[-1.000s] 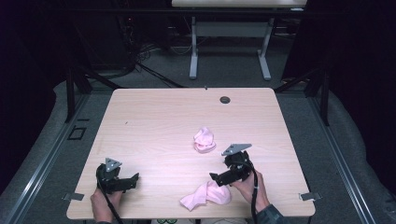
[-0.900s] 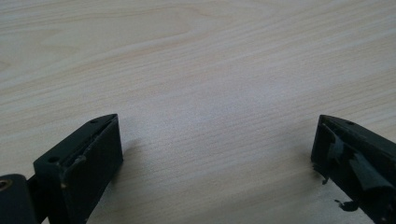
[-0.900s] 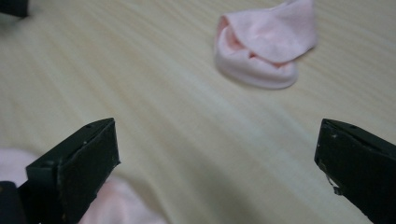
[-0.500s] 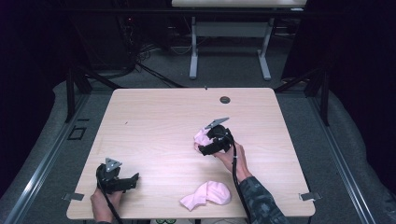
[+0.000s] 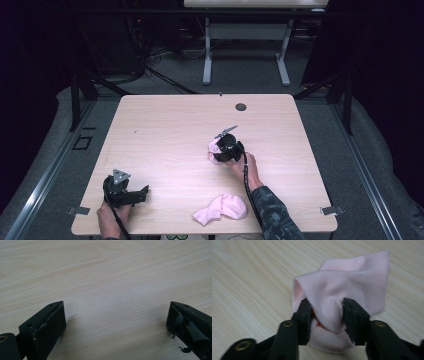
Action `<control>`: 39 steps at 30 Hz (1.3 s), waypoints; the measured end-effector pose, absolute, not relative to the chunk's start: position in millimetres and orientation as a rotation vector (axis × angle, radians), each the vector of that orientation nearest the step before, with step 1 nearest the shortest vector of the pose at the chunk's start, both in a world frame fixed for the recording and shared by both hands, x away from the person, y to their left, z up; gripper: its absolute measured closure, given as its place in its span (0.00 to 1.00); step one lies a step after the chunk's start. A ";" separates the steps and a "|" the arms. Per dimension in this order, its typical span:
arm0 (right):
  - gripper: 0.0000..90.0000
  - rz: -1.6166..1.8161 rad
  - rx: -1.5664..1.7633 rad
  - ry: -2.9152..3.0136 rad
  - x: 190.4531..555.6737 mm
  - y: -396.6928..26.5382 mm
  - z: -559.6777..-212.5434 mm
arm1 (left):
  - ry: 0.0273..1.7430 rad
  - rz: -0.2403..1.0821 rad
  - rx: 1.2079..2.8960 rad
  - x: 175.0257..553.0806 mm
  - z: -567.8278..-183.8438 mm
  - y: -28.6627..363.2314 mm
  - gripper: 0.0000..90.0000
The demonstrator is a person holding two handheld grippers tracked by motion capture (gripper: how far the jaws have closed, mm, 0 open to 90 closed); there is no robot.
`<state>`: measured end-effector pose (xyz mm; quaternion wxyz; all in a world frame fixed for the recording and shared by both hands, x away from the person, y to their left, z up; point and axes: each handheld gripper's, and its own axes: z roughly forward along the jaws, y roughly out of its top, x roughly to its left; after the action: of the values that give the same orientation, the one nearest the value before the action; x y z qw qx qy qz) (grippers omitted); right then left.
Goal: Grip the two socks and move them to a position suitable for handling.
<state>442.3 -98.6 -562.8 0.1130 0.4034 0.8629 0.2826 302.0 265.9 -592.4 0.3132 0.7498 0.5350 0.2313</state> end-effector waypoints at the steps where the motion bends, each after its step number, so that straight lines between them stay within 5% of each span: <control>1: 0.85 0.843 1.185 2.514 441.1 -100.6 -564.0 | 1.411 0.612 1.977 302.0 -592.4 265.8 0.02; 16: 0.90 1.023 1.144 2.492 390.7 -110.2 -518.4 | 1.410 0.613 1.978 301.9 -592.3 265.8 0.03; 31: 0.88 0.880 1.089 2.588 362.6 -98.4 -553.9 | 1.411 0.612 1.976 301.9 -592.4 265.7 0.03; 39: 0.69 0.862 1.115 2.567 364.1 -101.6 -562.1 | 1.410 0.612 1.977 301.9 -592.4 265.8 0.03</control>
<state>364.1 -101.6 -562.1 0.1062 0.3787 0.8715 0.2928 301.9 265.8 -592.4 0.3132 0.7496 0.5348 0.2321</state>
